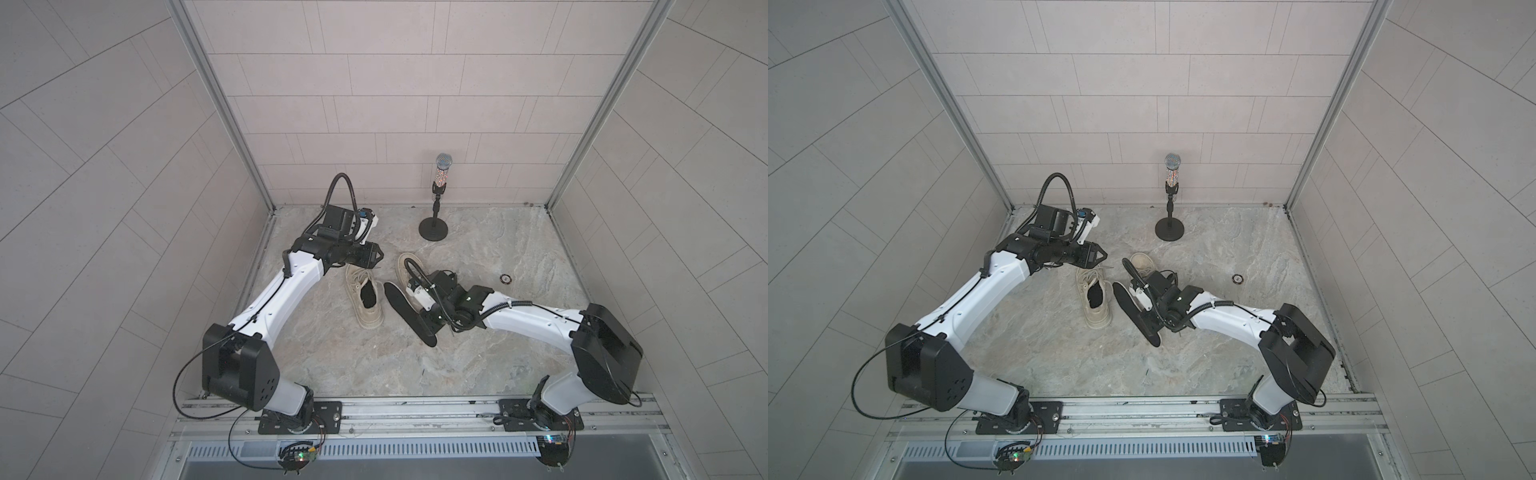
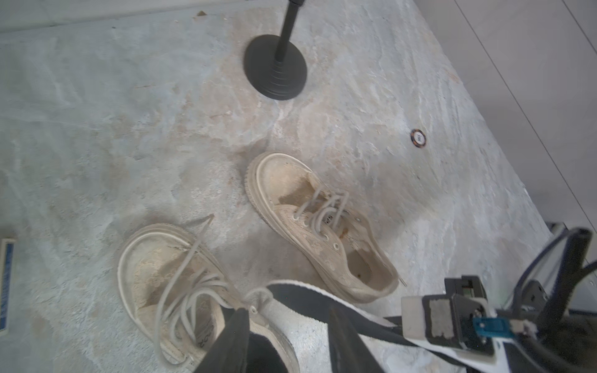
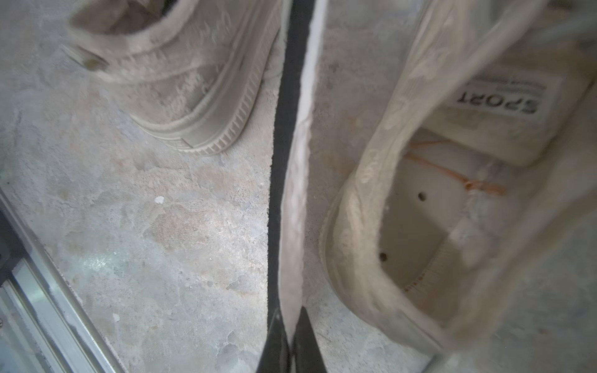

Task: Insert the insole into the shoe
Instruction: Pick up the insole from the center of the board.

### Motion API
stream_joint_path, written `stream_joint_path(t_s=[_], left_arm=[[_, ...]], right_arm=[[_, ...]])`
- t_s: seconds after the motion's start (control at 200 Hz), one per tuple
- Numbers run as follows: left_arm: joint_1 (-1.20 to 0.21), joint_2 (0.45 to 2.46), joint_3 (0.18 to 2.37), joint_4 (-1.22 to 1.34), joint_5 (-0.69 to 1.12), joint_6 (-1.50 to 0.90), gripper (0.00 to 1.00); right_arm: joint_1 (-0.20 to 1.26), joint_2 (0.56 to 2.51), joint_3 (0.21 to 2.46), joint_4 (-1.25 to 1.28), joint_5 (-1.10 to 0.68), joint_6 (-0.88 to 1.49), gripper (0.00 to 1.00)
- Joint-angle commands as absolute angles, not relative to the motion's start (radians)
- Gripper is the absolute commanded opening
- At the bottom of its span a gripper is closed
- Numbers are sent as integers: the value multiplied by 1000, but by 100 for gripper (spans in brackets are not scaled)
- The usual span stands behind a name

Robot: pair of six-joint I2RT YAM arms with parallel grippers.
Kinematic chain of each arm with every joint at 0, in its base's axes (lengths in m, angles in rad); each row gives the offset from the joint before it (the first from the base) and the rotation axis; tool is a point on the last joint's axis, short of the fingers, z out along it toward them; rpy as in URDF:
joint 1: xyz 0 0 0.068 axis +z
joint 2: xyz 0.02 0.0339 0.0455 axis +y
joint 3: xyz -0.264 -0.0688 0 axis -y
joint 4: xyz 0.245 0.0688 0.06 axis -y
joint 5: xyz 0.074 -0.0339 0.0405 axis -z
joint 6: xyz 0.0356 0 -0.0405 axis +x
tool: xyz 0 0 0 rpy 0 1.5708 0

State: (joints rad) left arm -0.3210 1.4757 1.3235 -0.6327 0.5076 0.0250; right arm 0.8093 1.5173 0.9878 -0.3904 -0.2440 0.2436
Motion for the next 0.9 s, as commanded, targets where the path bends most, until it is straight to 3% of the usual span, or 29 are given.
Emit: stream_joint_path(t_s=[0.0,0.4,0.896], left_arm=[[-316,1450,1317,-739,667,292,49],[-224,1494,1336,-839,973,563,56],[-230,1485,1276,-793,1004,584,55]], right_arm=[[808,1415,1032,-533,-256,173,0],[747,1255,1041,-656,-319,52,0],[744,1257,1112,-643,-435,66,0]])
